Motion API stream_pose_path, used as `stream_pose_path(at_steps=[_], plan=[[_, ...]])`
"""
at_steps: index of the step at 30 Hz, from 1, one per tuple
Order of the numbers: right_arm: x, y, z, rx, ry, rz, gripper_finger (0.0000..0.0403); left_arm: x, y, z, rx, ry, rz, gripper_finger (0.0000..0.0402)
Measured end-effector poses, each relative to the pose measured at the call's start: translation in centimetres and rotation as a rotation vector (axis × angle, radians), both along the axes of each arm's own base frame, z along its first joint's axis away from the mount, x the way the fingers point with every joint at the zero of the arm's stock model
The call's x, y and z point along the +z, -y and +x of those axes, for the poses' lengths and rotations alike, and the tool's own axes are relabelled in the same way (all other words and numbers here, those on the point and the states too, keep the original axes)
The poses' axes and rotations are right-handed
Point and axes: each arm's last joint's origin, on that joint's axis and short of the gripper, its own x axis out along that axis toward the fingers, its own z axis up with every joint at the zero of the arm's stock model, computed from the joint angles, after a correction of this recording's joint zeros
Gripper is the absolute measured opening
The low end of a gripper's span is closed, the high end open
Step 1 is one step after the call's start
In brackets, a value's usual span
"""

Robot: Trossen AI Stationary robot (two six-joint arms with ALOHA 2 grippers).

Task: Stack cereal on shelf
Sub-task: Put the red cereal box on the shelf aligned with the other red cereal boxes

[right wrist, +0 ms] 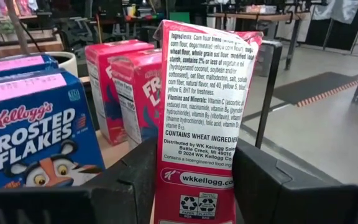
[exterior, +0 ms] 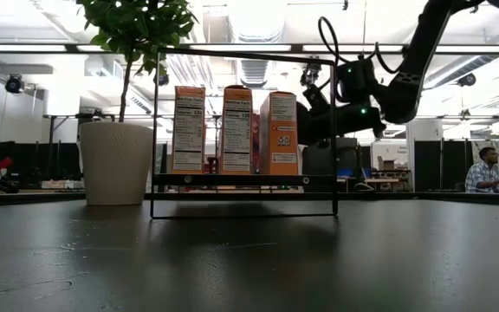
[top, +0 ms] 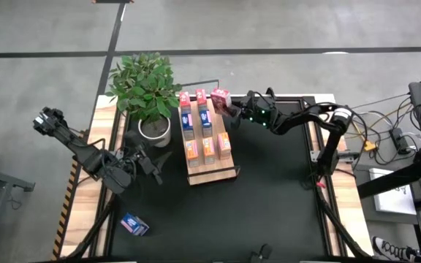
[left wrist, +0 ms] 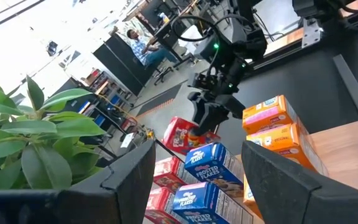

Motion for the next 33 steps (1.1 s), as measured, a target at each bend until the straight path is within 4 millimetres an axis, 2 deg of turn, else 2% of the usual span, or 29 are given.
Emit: stream_pose_path(at_steps=[19, 26, 33], plan=[[-1.2, -0.6, 0.9, -0.044, 0.044, -0.033, 0.0165, 0.0, 0.0, 0.0, 0.007, 0.008, -0.005, 0.0222], [-2.4, -0.5, 1.1, -0.045, 0.026, -0.023, 0.0161, 0.0, 0.0, 0.0, 0.007, 0.007, -0.005, 0.0222], [-2.9, -0.4, 1.2, -0.043, 0.019, -0.018, 0.0175, 0.0, 0.0, 0.0, 0.007, 0.008, -0.005, 0.0222]])
